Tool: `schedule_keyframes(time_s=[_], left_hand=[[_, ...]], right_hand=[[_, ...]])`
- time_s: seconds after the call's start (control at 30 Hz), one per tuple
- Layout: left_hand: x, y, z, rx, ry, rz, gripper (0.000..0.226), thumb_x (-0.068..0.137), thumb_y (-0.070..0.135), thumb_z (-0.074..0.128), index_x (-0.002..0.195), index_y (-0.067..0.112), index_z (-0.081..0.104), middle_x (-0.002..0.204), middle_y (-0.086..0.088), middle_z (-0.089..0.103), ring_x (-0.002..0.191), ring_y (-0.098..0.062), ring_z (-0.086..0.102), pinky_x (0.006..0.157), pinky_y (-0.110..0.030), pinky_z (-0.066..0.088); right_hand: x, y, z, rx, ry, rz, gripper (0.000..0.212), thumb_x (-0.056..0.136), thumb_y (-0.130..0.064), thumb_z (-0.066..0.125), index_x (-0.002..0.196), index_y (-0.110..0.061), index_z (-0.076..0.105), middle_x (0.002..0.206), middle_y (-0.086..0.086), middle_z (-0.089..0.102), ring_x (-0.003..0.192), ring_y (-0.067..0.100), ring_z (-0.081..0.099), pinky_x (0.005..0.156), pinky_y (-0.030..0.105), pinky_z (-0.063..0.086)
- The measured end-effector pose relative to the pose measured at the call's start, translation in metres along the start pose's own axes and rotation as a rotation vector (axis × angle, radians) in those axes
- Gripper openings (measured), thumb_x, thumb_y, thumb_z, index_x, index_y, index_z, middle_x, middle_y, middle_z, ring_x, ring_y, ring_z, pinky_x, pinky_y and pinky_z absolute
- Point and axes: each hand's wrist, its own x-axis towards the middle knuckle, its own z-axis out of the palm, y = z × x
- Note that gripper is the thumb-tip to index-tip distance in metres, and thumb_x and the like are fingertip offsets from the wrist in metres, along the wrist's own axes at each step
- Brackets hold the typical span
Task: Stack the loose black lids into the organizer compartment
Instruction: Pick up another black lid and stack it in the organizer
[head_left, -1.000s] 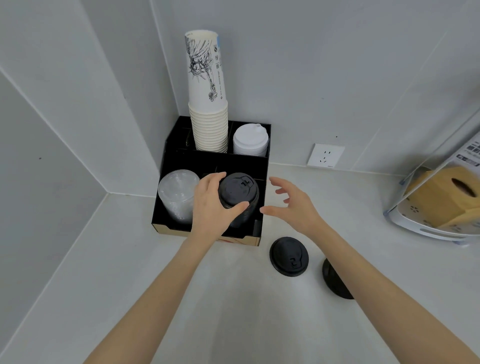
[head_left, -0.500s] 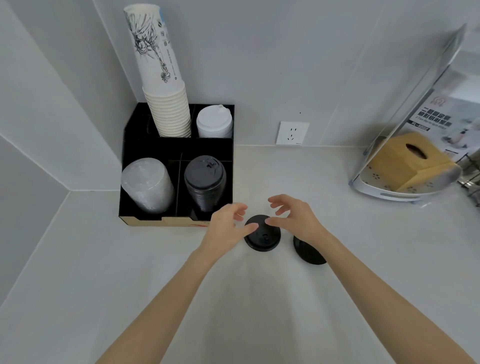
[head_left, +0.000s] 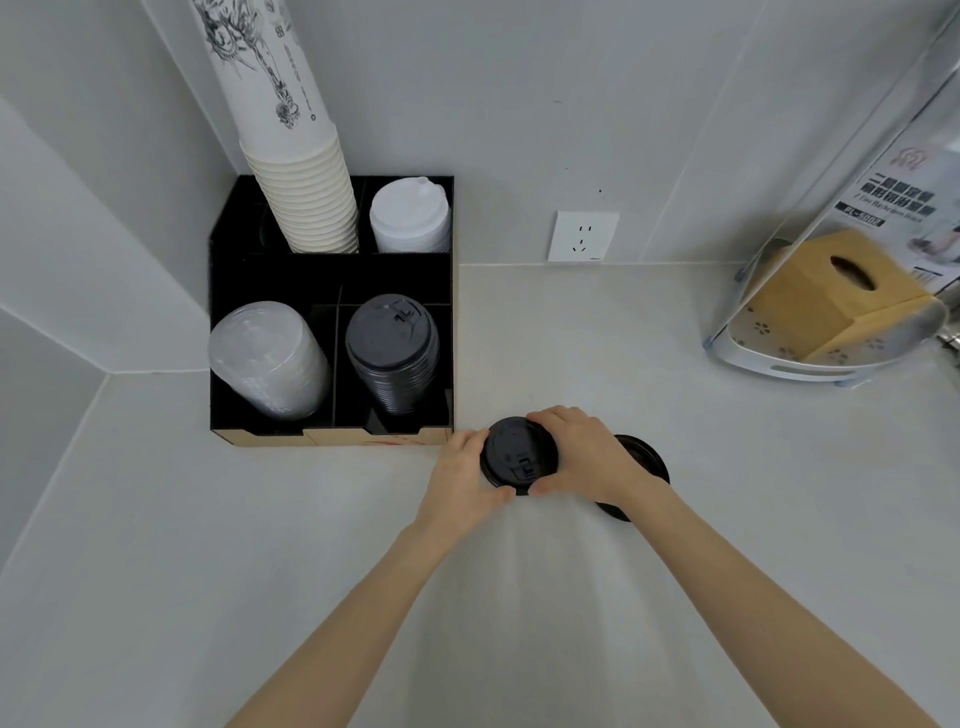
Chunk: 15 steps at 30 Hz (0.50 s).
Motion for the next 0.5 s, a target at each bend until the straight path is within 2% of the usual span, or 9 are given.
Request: schedule_keyframes(time_s=[0.2, 0.5], left_hand=[[0.003, 0.006, 0.004, -0.002, 0.034, 0.009, 0.067, 0.062, 0.013, 0.075, 0.123, 0.011, 0.046, 0.116, -0.012, 0.049, 0.111, -0.021, 0.045, 0.081, -0.007, 0.025], [-0.002, 0.027, -0.016, -0.061, 0.074, 0.08, 0.064, 0.061, 0.016, 0.078, 0.119, 0.014, 0.051, 0.116, -0.008, 0.052, 0.109, -0.017, 0.048, 0.083, -0.013, 0.032]], right_hand=[[0.002, -0.002, 0.0, 0.035, 0.006, 0.033, 0.087, 0.059, -0.033, 0.078, 0.133, -0.016, 0.036, 0.132, 0.007, 0.045, 0.119, 0.027, 0.042, 0.101, 0.038, 0.038], [-0.011, -0.008, -0.026, 0.246, 0.072, 0.028, 0.083, 0.052, -0.027, 0.083, 0.126, -0.02, 0.046, 0.121, 0.003, 0.046, 0.111, 0.021, 0.044, 0.097, 0.036, 0.041]])
